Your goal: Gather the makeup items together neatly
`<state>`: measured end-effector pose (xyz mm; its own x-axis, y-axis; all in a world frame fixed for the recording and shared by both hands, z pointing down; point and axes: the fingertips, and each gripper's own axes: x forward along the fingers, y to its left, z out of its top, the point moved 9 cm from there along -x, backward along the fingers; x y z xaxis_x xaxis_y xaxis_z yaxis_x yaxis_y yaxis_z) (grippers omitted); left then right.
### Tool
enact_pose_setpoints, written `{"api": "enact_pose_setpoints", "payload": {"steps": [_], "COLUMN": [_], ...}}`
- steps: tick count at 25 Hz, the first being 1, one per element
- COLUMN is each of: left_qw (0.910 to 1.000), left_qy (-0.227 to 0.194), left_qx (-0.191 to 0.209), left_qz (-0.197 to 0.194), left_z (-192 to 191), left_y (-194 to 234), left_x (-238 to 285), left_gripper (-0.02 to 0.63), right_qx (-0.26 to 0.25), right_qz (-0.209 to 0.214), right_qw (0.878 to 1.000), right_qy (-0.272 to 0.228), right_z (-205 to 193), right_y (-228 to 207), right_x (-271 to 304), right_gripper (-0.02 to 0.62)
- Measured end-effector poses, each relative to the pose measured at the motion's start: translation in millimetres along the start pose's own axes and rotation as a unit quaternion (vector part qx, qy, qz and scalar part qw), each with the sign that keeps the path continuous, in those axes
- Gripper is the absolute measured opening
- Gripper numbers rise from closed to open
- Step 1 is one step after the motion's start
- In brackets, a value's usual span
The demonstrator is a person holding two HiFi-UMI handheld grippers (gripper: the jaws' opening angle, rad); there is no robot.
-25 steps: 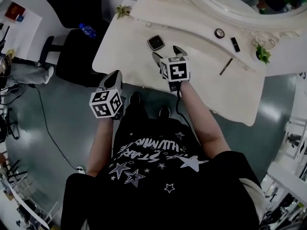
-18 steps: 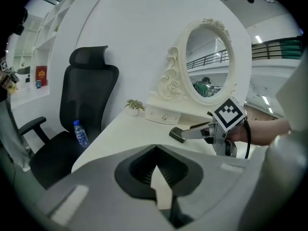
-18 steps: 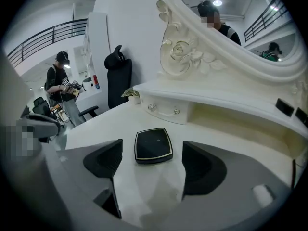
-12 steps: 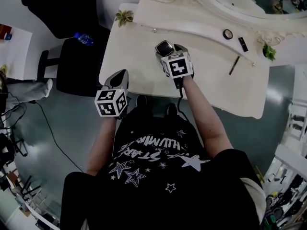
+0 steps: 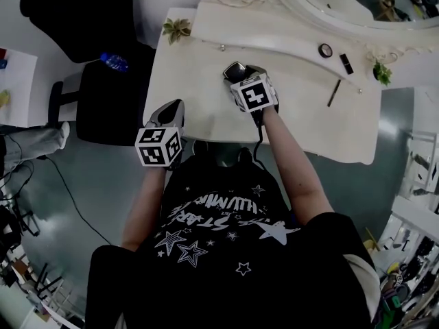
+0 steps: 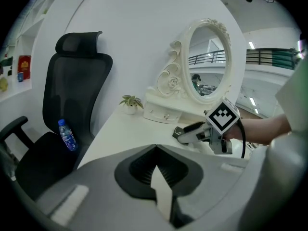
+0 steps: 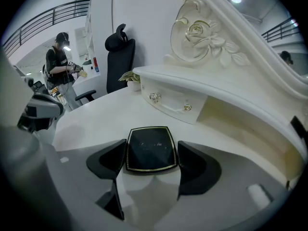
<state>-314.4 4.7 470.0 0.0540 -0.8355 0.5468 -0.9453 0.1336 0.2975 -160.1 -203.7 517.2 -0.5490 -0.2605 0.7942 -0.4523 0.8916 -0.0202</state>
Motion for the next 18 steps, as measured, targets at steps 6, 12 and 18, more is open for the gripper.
{"api": "enact_pose_setpoints", "payload": {"steps": [6,12,18], "left_qw": [0.9999,0.9981,0.9928], "left_qy": [0.001,0.011,0.024], "left_qx": [0.002,0.029,0.059], "left_qz": [-0.015,-0.053,-0.101], "left_z": [3.6,15.2,23.6], "left_y": [6.5,6.0,-4.8], "left_x": [4.0,14.7,34.5], "left_gripper": [0.002,0.002,0.002], "right_qx": [0.031,0.101,0.159], "right_qz": [-0.023,-0.083,-0.134], "right_qw": [0.999,0.991,0.978], "right_qy": [-0.005,-0.031,-0.038], "right_z": [0.7,-8.9,-28.6], "right_y": [1.2,-2.6,-14.3], "right_x": [-3.1,-26.2,-46.2], "right_gripper": [0.357,0.357,0.357]}}
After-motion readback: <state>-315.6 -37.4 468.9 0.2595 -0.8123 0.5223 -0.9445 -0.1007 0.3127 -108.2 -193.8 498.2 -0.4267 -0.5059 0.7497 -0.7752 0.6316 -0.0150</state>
